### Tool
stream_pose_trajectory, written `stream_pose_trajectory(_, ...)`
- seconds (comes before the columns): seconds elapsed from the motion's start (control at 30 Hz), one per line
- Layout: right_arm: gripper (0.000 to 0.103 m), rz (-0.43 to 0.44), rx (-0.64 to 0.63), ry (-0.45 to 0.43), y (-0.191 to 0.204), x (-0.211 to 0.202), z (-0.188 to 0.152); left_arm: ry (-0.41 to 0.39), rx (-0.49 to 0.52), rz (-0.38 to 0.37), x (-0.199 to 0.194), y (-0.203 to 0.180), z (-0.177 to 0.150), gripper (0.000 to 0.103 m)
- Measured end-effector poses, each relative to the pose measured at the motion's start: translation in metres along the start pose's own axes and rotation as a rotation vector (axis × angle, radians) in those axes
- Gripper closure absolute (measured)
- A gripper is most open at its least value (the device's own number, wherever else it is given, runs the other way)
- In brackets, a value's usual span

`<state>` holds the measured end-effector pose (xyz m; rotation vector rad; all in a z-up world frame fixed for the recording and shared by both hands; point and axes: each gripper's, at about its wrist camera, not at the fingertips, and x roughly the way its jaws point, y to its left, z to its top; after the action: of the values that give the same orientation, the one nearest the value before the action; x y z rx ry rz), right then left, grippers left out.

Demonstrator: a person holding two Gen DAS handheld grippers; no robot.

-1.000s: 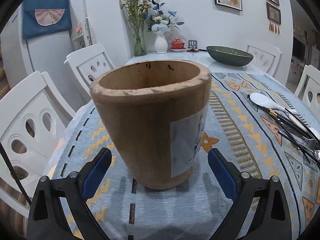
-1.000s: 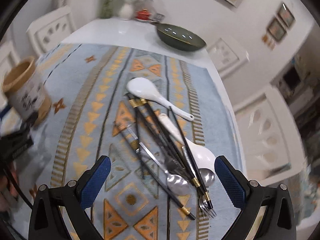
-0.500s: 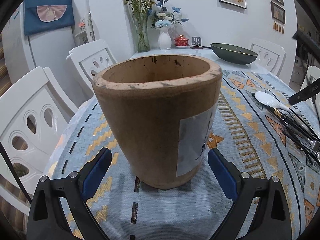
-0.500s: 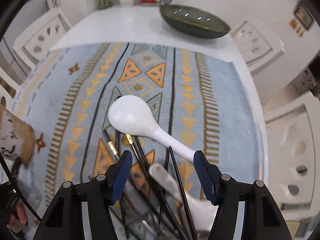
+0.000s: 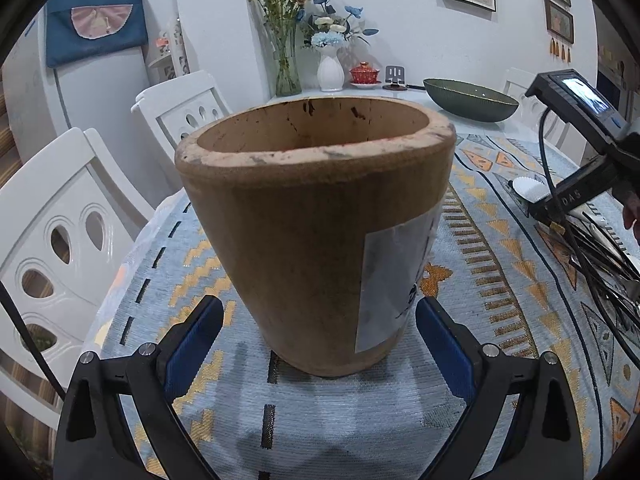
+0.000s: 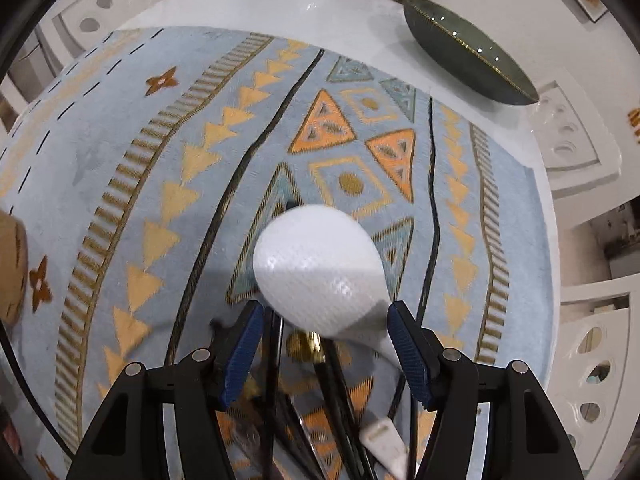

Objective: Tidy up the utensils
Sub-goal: 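Reach the right gripper to the utensil pile and grasp the white spoon, then lift the white spoon with the right gripper and drop it into the cup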

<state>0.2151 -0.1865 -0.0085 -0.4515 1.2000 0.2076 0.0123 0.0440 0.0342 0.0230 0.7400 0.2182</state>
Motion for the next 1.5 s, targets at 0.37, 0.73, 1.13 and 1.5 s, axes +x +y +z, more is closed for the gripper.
stream_pose_trajectory(0.37, 0.061, 0.133, 0.177, -0.037, -0.035, -0.011, 0.009, 0.006, -0.001, -0.003, 0.002, 0.0, 0.0, 0.006)
stream_pose_trajectory(0.73, 0.07, 0.187, 0.366, -0.025, -0.087, -0.004, 0.015, 0.014, -0.001, -0.004, 0.003, 0.002, -0.001, 0.006)
stream_pose_trajectory(1.13, 0.093, 0.089, 0.242, -0.007, -0.068, 0.01, 0.054, 0.004, 0.006, 0.001, 0.002, 0.001, 0.0, 0.006)
stream_pose_trajectory(1.5, 0.094, 0.251, 0.308, -0.373, -0.036, -0.13, 0.047, -0.017, 0.013, 0.001, -0.006, -0.002, -0.005, 0.006)
